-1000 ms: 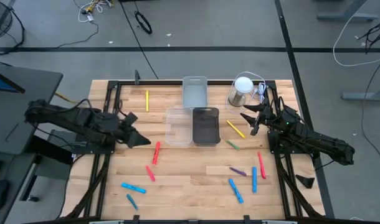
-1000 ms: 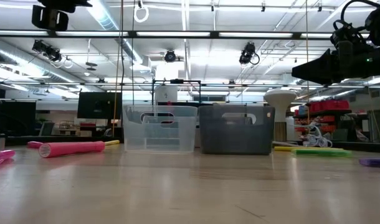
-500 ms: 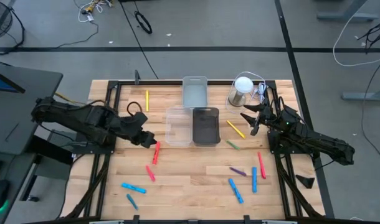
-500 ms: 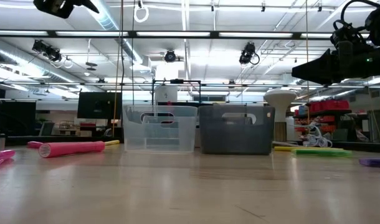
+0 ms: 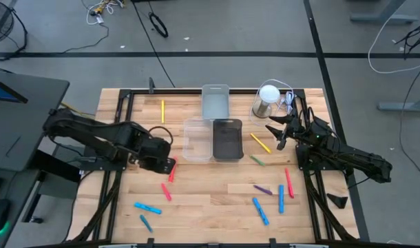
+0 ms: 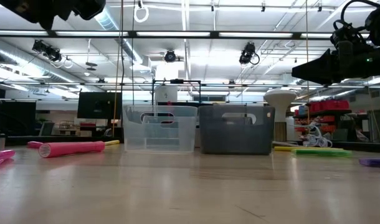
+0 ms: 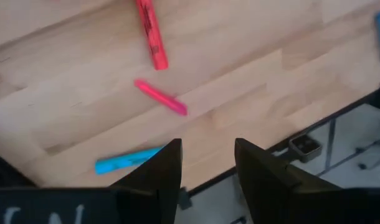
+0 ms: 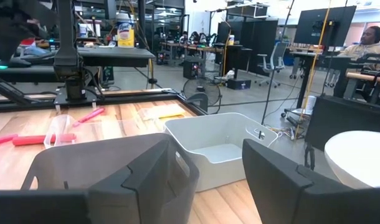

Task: Pick & Place Markers
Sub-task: Put the red highlighter into the transparent bin

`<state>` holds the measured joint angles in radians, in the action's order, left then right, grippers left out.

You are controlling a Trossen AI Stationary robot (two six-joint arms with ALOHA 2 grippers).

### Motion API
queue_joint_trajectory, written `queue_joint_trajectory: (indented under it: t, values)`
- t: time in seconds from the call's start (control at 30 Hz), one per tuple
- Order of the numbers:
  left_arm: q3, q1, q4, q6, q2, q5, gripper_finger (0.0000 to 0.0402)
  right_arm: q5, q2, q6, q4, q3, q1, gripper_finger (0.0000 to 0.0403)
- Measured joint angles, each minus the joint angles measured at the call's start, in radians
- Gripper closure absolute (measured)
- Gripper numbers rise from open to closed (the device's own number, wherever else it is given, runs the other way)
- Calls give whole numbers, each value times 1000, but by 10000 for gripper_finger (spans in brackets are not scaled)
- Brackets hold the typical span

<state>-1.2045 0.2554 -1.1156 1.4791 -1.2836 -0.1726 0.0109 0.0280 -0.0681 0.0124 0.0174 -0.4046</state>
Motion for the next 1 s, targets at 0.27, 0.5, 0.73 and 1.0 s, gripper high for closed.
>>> queue_joint_trajectory:
  t: [0.27, 0.5, 0.73, 1.0]
  values:
    - [0, 0, -14, 82, -73, -5, 248, 0, 0, 0, 0, 0, 0, 195]
    - [0, 13, -14, 134, -160, 47, 248, 0, 0, 0, 0, 0, 0, 195]
    - [0, 18, -6, 183, -236, 79, 248, 0, 0, 0, 0, 0, 0, 195]
    - [0, 18, 26, 186, -327, 91, 248, 0, 0, 0, 0, 0, 0, 195]
